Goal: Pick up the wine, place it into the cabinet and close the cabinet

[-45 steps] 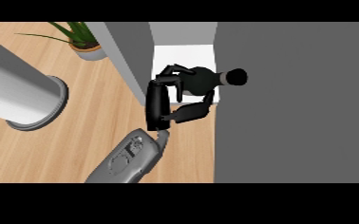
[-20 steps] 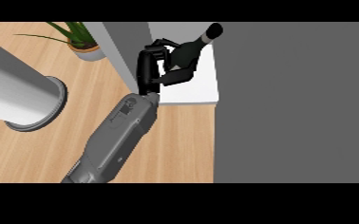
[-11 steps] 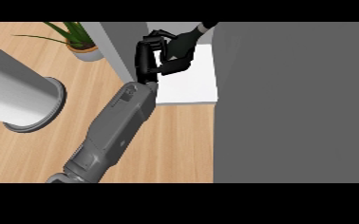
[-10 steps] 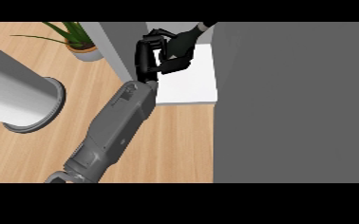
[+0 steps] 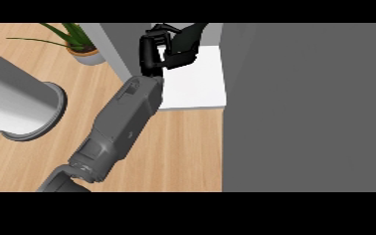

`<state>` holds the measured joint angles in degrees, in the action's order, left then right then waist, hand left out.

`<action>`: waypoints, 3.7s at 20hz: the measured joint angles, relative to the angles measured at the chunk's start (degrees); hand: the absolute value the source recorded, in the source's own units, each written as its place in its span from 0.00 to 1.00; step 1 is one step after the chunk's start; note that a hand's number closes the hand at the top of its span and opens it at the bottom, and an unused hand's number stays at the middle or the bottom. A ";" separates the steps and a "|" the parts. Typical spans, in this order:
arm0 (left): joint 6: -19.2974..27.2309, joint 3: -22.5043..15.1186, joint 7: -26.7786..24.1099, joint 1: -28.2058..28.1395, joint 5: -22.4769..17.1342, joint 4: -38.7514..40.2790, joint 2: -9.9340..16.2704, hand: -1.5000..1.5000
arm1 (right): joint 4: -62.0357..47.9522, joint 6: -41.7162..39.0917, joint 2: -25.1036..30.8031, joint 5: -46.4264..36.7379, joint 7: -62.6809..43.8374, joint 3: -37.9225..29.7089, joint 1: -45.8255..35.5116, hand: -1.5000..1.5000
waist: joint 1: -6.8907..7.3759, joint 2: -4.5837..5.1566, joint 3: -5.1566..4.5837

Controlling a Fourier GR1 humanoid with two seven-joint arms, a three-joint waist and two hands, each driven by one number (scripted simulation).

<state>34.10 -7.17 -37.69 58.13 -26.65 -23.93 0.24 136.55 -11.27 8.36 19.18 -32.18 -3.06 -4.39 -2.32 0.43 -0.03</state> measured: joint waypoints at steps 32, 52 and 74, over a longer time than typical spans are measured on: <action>-2.70 5.98 -6.42 5.98 -4.14 15.11 -0.27 0.00 | -0.55 0.01 -0.38 -0.05 1.60 1.46 -0.34 0.00 | -1.24 0.09 0.33; -3.53 6.99 -11.43 4.46 -2.74 16.21 -0.30 0.00 | -0.72 0.14 -1.14 -0.55 2.72 4.18 0.20 0.00 | -1.96 0.44 0.32; -12.91 2.46 -11.92 0.84 -7.43 12.15 -0.29 0.00 | -0.40 2.09 -1.09 -0.82 0.56 5.86 -1.61 0.00 | -2.07 -0.04 0.12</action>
<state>21.19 -4.71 -49.61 58.97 -34.08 -11.78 -0.05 136.15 -9.18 7.27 18.35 -31.62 2.80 -6.00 -4.40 0.40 0.09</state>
